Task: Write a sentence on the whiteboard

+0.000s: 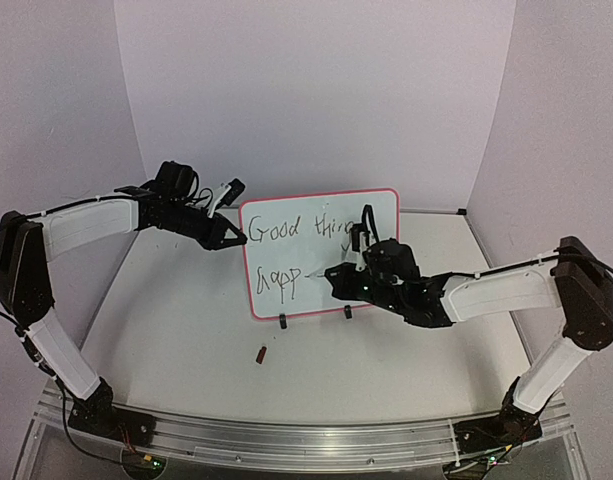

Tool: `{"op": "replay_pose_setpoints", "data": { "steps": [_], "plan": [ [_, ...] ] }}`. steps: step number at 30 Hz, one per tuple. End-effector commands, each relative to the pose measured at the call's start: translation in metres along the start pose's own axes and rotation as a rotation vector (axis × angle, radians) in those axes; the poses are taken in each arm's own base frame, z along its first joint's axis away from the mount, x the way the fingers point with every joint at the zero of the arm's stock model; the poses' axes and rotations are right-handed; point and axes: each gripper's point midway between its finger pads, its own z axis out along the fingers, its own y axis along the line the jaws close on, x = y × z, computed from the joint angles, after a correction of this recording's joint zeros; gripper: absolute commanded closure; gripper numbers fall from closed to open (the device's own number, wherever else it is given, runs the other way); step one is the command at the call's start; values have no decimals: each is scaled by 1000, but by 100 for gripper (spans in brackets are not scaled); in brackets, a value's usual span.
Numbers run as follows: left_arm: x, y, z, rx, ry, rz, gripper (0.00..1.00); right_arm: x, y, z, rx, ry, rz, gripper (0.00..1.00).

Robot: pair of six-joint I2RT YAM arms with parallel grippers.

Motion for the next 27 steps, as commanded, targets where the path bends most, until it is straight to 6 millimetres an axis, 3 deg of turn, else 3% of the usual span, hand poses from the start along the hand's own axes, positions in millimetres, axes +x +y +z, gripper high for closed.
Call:
{"op": "replay_pose_setpoints", "data": {
  "steps": [1,11,27],
  "plan": [
    [24,4,16,-36,96,7,100,-30,4,-10,17,-84,2,100],
    [23,3,16,-34,93,11,100,-42,14,-12,-7,-104,-14,100],
    [24,3,16,-37,94,13,100,-20,15,7,-27,-32,-11,100]
  ]
}}
